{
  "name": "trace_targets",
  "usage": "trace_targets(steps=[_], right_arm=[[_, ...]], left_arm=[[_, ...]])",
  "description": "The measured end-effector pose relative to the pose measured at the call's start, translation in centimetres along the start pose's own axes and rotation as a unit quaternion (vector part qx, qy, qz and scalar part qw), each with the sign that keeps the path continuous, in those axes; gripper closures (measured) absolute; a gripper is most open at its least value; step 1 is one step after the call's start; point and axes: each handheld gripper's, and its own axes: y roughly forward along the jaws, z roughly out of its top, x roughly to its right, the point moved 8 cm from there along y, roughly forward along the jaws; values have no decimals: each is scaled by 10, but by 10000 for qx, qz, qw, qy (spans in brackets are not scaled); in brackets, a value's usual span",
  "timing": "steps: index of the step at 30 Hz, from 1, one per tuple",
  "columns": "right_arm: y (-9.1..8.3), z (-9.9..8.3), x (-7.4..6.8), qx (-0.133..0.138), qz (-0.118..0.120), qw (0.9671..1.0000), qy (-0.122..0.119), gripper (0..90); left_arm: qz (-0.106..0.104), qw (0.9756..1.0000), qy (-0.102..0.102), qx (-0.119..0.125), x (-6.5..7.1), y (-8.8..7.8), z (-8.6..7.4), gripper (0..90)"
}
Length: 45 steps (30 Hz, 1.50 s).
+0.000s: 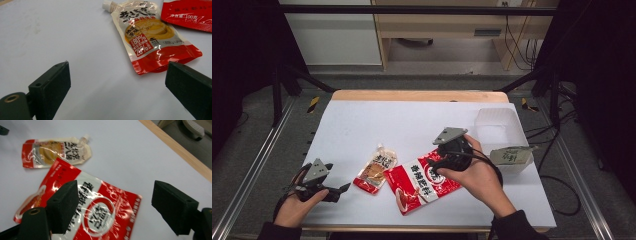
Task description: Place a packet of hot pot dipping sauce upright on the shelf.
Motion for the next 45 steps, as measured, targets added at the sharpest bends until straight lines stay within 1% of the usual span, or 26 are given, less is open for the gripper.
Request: trace_targets(steps=[2, 4, 7, 10, 13, 16, 18, 19, 21, 22, 23, 25, 29, 30, 31, 35, 37, 39, 45], right_arm=[[11, 3, -7, 5, 72, 10000, 15, 256], [20, 7, -13, 78, 173, 9998, 73, 288], [32, 13, -20, 116, 227, 9996, 115, 309], [44, 17, -25, 48, 290, 9994, 167, 347], [55, 21, -31, 50, 336, 9992, 211, 381], [67, 25, -39, 37, 433, 9987, 269, 412], [73, 29, -43, 66, 495, 9984, 272, 442], [76, 30, -44, 41, 479, 9984, 311, 446], [83, 32, -47, 41, 528, 9978, 399, 466], [86, 33, -48, 60, 537, 9977, 406, 473], [90, 34, -49, 28, 554, 9975, 436, 476], [95, 35, -51, -17, 576, 9971, 507, 481], [109, 34, -52, -51, 591, 9969, 519, 500], [112, 34, -53, -72, 622, 9963, 592, 506], [114, 33, -53, -88, 651, 9960, 607, 509], [119, 33, -54, -81, 681, 9955, 653, 519], [121, 33, -54, -109, 656, 9956, 665, 527], [124, 34, -53, -77, 687, 9953, 678, 535], [133, 32, -54, -171, 692, 9948, 733, 555]], left_arm=[[12, 10000, 7, 1, 0, 0, 0, 61], [17, 10000, -1, -4, 0, 1, 0, 61], [23, 10000, -5, -6, -1, 1, 0, 61], [14, 10000, -5, -20, -1, 1, 0, 61], [6, 10000, -11, -4, -1, 0, 0, 61], [11, 10000, -54, 47, 0, -1, 1, 61], [11, 10000, -29, 50, 0, -1, 1, 62], [7, 10000, -26, 53, 0, -1, 1, 63], [-5, 10000, 10, 28, 1, -1, 1, 65], [-17, 10000, 8, 26, 1, 0, 1, 65], [-26, 10000, 13, 21, 2, 0, 1, 65], [-30, 10000, 9, 21, 2, 1, 1, 66], [-8, 10000, 66, -16, 3, 2, 2, 69], [1, 10000, 77, -23, 3, 2, 2, 69], [10, 10000, 92, -34, 3, 2, 2, 69], [2, 10000, 83, -20, 4, 3, 3, 70], [3, 10000, 81, -37, 4, 3, 2, 70], [11, 10000, 85, -32, 4, 3, 2, 70], [5, 9999, 114, -34, 4, 3, 2, 74]])
